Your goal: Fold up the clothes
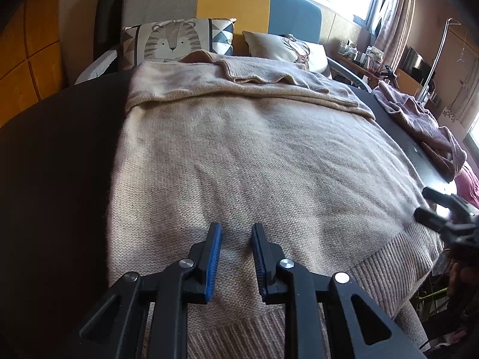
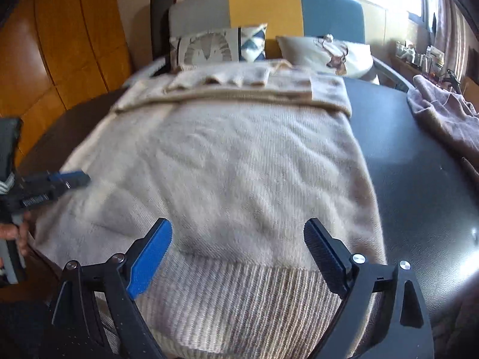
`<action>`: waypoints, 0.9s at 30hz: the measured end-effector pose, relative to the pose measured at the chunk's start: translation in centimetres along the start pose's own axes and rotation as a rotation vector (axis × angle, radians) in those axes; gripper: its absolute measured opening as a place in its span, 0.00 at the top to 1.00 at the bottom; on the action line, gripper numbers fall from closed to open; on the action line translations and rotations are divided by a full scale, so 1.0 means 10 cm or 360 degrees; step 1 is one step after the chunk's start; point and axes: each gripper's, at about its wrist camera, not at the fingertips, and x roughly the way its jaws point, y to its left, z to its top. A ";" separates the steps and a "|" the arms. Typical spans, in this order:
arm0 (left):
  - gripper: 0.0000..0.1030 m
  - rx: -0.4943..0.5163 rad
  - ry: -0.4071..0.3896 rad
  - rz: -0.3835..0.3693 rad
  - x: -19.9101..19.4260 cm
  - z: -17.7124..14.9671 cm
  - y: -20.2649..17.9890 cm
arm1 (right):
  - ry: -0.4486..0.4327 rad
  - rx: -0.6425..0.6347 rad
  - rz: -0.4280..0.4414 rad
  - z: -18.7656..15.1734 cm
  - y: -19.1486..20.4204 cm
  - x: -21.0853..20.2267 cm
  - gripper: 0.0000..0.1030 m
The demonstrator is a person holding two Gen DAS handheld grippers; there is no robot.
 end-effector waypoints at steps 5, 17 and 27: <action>0.80 0.0027 -0.0006 -0.0004 0.00 -0.04 0.01 | -0.0018 -0.0108 -0.0016 -0.14 0.02 -0.01 0.10; 0.80 0.0024 -0.0010 0.0009 0.00 -0.04 0.06 | -0.0047 -0.0074 -0.0039 -0.20 0.02 -0.02 0.09; 0.80 0.0042 -0.0018 0.0004 -0.09 -0.13 0.02 | 0.0018 -0.0104 -0.0101 -0.08 0.12 0.00 0.09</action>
